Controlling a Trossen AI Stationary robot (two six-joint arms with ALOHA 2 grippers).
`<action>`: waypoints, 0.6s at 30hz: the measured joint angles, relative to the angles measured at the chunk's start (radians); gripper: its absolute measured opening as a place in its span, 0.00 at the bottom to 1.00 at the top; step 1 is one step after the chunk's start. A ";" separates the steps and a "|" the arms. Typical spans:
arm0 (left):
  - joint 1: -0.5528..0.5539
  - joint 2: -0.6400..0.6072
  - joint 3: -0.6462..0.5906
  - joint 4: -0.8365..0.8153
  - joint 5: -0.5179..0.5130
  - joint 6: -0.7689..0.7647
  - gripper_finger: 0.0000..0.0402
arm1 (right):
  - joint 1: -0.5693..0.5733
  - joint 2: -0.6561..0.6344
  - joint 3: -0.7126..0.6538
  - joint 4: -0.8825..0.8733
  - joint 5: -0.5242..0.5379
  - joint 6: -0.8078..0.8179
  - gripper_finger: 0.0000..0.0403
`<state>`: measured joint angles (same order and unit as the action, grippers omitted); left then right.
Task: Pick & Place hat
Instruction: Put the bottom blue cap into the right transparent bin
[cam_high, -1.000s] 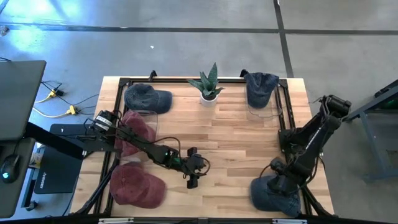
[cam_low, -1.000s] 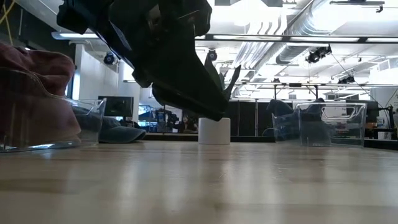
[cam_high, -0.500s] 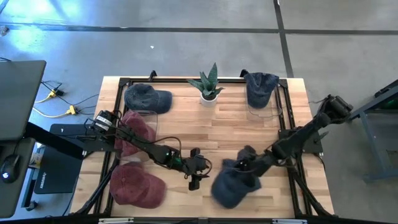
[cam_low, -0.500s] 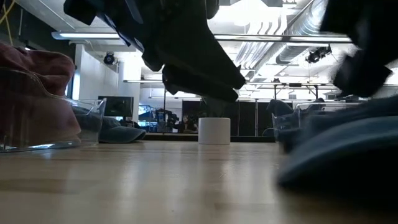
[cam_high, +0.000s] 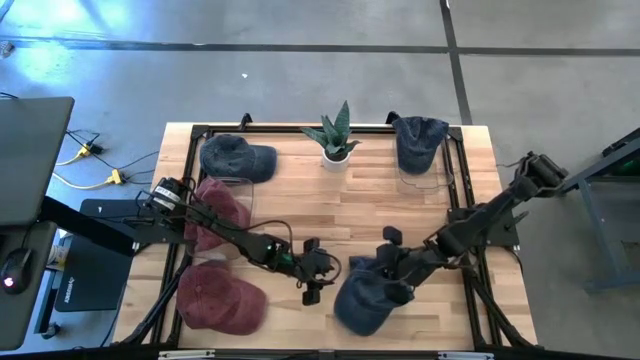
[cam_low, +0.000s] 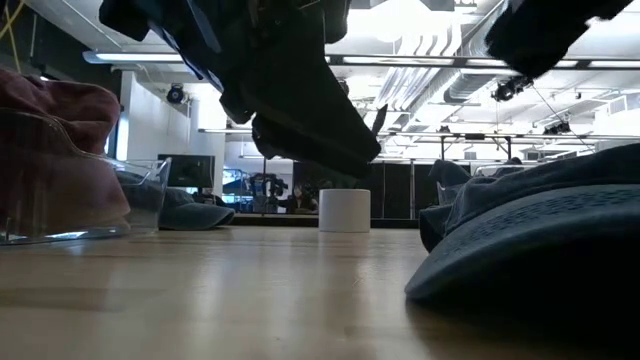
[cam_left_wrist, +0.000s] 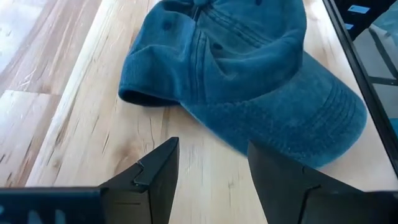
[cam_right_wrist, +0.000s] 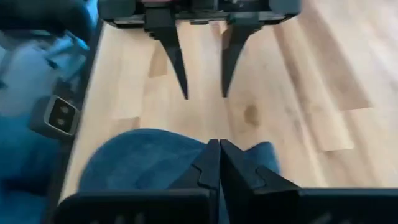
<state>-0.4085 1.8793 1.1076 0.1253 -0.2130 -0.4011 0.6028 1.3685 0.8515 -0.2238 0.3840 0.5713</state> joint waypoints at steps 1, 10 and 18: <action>-0.004 0.000 0.000 -0.001 -0.001 -0.001 0.46 | 0.010 0.000 0.023 -0.051 0.017 0.001 0.01; -0.006 0.000 0.000 -0.001 -0.015 -0.022 0.46 | 0.128 0.000 0.137 -0.327 0.055 0.221 0.01; -0.004 0.000 0.000 0.015 -0.016 -0.018 0.46 | 0.171 0.000 -0.001 -0.332 -0.063 0.540 0.19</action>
<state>-0.4129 1.8793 1.1076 0.1406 -0.2286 -0.4189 0.7734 1.3685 0.8507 -0.5554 0.3210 1.1113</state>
